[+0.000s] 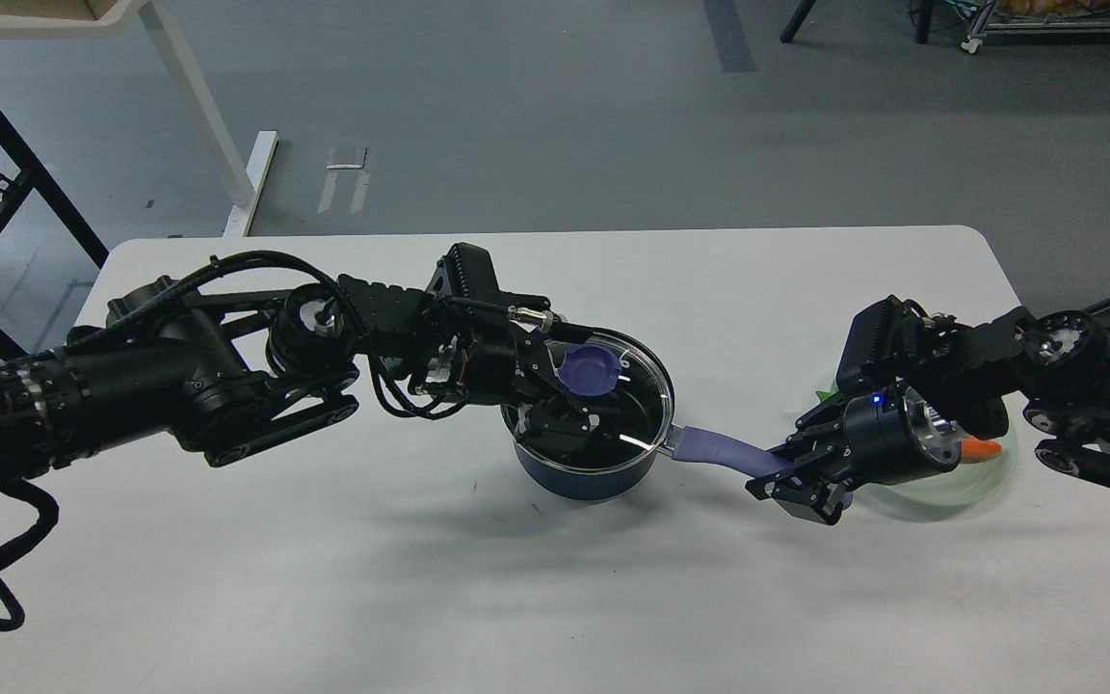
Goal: Open pot lid
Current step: 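Reach the left gripper over the pot and grasp the blue lid knob, then lift the glass lid off the pot with the left gripper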
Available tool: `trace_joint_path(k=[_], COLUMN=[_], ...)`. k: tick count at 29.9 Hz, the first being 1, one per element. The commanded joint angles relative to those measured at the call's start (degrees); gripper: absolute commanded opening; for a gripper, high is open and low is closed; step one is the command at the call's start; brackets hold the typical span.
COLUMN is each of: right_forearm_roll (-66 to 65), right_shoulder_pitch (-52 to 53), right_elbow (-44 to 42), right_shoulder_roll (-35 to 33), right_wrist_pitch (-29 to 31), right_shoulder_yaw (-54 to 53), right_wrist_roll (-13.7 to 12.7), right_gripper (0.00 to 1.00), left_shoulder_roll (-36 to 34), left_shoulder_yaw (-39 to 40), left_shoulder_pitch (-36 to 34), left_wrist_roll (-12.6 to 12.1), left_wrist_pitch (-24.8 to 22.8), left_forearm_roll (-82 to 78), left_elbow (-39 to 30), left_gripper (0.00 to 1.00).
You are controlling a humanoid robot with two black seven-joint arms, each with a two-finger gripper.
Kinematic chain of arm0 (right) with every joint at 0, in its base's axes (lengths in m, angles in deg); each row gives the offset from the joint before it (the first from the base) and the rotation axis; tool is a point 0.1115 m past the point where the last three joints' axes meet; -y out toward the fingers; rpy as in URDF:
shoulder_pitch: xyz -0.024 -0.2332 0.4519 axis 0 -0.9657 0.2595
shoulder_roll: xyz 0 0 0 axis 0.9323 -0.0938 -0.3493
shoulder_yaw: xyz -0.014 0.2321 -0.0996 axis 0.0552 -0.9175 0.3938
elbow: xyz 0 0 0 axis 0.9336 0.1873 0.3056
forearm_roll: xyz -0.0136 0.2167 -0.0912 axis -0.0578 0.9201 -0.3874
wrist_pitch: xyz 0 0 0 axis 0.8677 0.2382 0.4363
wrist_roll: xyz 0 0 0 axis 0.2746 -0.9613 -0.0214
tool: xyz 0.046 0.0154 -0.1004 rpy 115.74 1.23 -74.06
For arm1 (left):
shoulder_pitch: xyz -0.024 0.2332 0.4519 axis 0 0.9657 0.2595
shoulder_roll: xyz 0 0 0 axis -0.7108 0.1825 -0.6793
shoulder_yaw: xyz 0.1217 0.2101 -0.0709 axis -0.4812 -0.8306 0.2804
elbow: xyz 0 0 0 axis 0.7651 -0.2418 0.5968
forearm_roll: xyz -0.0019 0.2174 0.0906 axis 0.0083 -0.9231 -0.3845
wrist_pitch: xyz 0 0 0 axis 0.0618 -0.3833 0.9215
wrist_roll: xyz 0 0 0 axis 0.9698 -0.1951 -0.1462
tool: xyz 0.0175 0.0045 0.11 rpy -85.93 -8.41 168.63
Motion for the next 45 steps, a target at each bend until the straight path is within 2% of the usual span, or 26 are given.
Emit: trace_joint_path(k=[1,5,7,11,23,31,35,38,45], right_forearm_roll=[0.0,0.0,0.0,0.0,0.0,0.0,0.0,0.0,0.0], right_shoulder_pitch=[-0.1,-0.1,-0.1,-0.1,-0.1,-0.1,-0.1,0.1,0.3], right_elbow=[0.0,0.0,0.0,-0.1,-0.1,-0.1,-0.1,-0.1,-0.1], right_shoulder_roll=[0.0,0.1,0.1,0.1,0.1,0.0,-0.1,-0.1,-0.1], right_wrist_pitch=[0.0,0.0,0.0,0.0,0.0,-0.1,-0.1,-0.1,-0.1], right_shoulder_yaw=[0.0,0.0,0.0,0.0,0.0,0.0,0.0,0.0,0.0], right_wrist_roll=[0.0,0.0,0.0,0.0,0.0,0.0,0.0,0.0,0.0], right_gripper=[0.24,0.24,0.24,0.24,0.24,0.24,0.24,0.24,0.24], left_shoulder_roll=[0.6,0.7,0.7,0.7,0.0,-3.9,-9.9,-16.5,-33.7], left_shoulder_yaw=[-0.1,-0.1,-0.1,-0.1,0.3,0.4,0.5,0.3,-0.9], left_shoulder_pitch=[0.0,-0.1,-0.1,-0.1,-1.4,-8.4,-10.6,-10.4,-4.4], left_wrist_roll=[0.0,0.0,0.0,0.0,0.0,0.0,0.0,0.0,0.0], left_wrist_pitch=[0.1,0.1,0.1,0.1,0.2,0.2,1.1,4.5,10.5], left_forearm_roll=[0.0,-0.1,-0.1,-0.2,0.3,0.6,1.4,1.6,1.6], left_elbow=[0.2,0.2,0.1,0.1,-0.7,-4.3,-6.7,-9.2,-14.0], left_gripper=[0.84,0.63,0.57,0.37,0.36,0.37,0.37,0.37,0.37])
